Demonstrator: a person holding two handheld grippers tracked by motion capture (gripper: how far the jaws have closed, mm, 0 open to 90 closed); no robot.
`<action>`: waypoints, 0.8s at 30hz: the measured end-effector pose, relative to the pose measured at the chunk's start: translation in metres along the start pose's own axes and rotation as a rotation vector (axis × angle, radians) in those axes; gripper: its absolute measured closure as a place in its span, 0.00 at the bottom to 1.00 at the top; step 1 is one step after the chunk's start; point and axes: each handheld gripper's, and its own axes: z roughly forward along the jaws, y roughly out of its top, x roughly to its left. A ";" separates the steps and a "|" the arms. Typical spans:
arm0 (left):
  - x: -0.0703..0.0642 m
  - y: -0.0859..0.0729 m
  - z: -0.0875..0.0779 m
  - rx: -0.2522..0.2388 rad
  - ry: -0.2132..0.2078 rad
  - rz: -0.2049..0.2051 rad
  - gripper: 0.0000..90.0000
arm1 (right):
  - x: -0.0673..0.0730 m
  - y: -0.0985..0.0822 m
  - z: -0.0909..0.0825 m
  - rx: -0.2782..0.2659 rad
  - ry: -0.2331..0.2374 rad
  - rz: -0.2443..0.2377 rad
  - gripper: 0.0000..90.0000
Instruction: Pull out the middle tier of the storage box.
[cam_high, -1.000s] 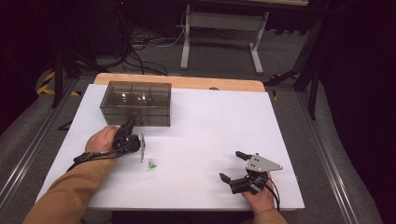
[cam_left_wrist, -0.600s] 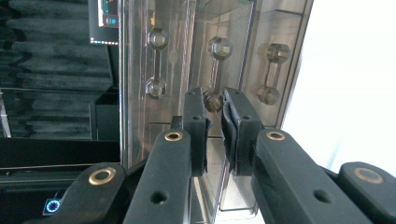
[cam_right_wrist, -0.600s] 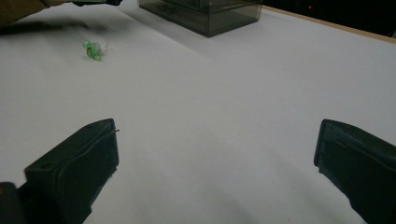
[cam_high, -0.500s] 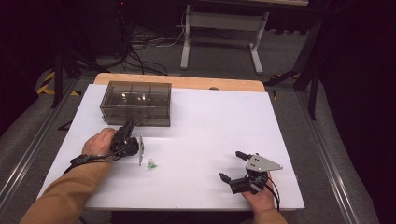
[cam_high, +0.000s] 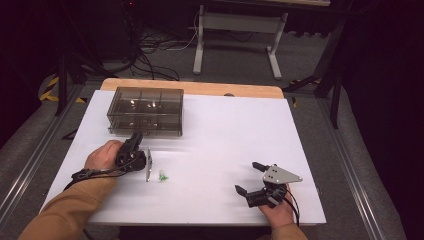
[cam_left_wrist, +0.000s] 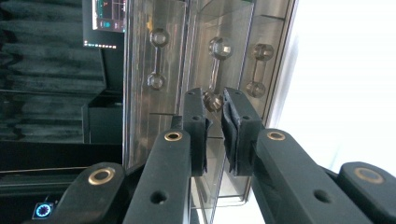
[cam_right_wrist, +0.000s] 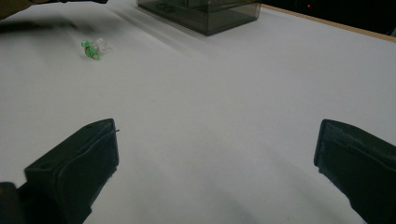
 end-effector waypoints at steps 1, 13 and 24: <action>0.000 0.000 -0.001 0.000 -0.003 0.000 0.90 | 0.000 0.000 0.000 0.000 0.000 0.000 0.00; 0.001 -0.001 -0.007 -0.005 -0.029 -0.006 0.89 | 0.000 0.000 0.000 0.001 0.001 -0.001 0.00; 0.003 -0.005 -0.011 -0.033 -0.072 -0.062 0.74 | 0.000 0.000 0.000 0.001 0.003 0.000 0.00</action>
